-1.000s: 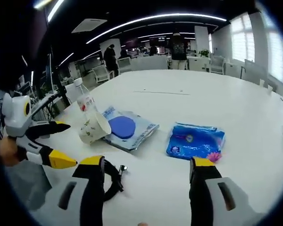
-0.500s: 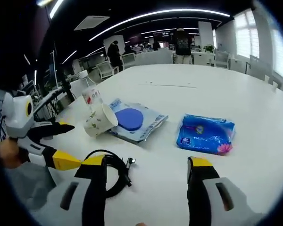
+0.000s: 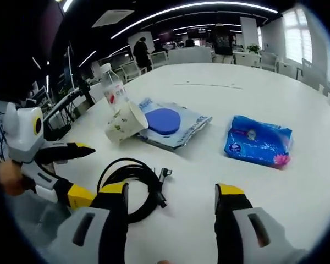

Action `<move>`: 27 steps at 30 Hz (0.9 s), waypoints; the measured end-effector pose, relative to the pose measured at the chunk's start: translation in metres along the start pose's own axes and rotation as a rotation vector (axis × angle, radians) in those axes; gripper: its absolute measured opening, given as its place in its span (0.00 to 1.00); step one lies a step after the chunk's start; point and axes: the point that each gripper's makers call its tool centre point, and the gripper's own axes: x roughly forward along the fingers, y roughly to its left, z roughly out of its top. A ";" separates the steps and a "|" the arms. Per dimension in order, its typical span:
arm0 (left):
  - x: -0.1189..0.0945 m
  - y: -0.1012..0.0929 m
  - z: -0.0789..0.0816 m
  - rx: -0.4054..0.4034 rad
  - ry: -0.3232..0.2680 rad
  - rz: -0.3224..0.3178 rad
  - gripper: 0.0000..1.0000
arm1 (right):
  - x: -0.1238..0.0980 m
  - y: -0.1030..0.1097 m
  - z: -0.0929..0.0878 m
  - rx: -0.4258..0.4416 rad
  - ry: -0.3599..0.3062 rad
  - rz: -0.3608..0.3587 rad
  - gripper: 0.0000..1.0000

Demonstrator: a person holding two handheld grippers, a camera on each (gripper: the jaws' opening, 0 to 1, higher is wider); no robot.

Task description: Arrange the tabletop items into an orderly group along one side of the table until the central work area is clear of visible clutter.

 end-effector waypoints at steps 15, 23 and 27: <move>0.002 -0.003 -0.009 -0.088 0.038 -0.018 0.51 | 0.015 0.021 -0.010 -0.034 0.032 0.052 0.45; 0.002 -0.006 -0.015 -0.121 0.056 -0.014 0.28 | 0.021 0.021 -0.019 -0.089 0.063 0.046 0.25; 0.002 -0.009 -0.019 -0.148 0.074 -0.034 0.16 | 0.023 0.018 -0.020 -0.071 0.060 0.044 0.20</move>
